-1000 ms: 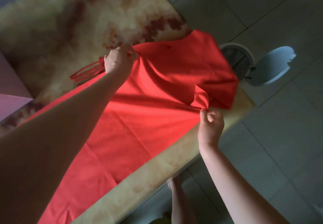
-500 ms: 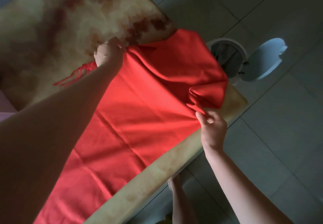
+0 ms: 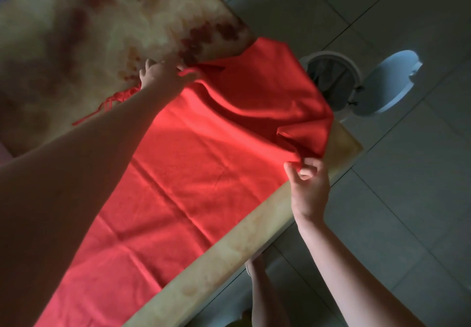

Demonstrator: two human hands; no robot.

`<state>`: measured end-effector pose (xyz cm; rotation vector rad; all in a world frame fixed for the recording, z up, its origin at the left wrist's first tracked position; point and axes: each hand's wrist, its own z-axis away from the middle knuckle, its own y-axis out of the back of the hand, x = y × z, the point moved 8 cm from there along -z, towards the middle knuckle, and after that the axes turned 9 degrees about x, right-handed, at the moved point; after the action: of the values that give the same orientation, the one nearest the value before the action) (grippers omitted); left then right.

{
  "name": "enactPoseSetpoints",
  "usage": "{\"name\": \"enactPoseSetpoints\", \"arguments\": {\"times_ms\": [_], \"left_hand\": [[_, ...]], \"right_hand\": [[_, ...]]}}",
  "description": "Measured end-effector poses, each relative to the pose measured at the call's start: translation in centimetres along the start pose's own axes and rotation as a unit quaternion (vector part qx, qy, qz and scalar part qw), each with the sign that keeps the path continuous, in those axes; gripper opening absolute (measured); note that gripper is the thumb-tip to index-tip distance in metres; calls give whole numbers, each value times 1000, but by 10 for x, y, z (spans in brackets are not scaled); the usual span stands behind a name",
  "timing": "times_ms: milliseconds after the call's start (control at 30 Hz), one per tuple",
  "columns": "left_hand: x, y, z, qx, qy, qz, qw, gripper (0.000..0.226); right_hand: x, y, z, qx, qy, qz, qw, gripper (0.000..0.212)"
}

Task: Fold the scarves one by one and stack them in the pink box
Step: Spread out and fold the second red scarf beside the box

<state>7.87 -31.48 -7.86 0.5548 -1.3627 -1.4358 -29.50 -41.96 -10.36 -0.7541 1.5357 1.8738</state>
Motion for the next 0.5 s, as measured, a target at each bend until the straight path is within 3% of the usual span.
{"name": "enactPoseSetpoints", "arguments": {"times_ms": [100, 333, 500], "left_hand": [[11, 4, 5, 1, -64, -33, 997, 47], [17, 31, -4, 111, -25, 63, 991, 37], [11, 10, -9, 68, -7, 6, 998, 33]], "right_hand": [[-1, -6, 12, -38, 24, 13, 999, 67], [-3, -6, 19, 1, 62, 60, 996, 57], [-19, 1, 15, 28, 128, 110, 985, 52]]}}
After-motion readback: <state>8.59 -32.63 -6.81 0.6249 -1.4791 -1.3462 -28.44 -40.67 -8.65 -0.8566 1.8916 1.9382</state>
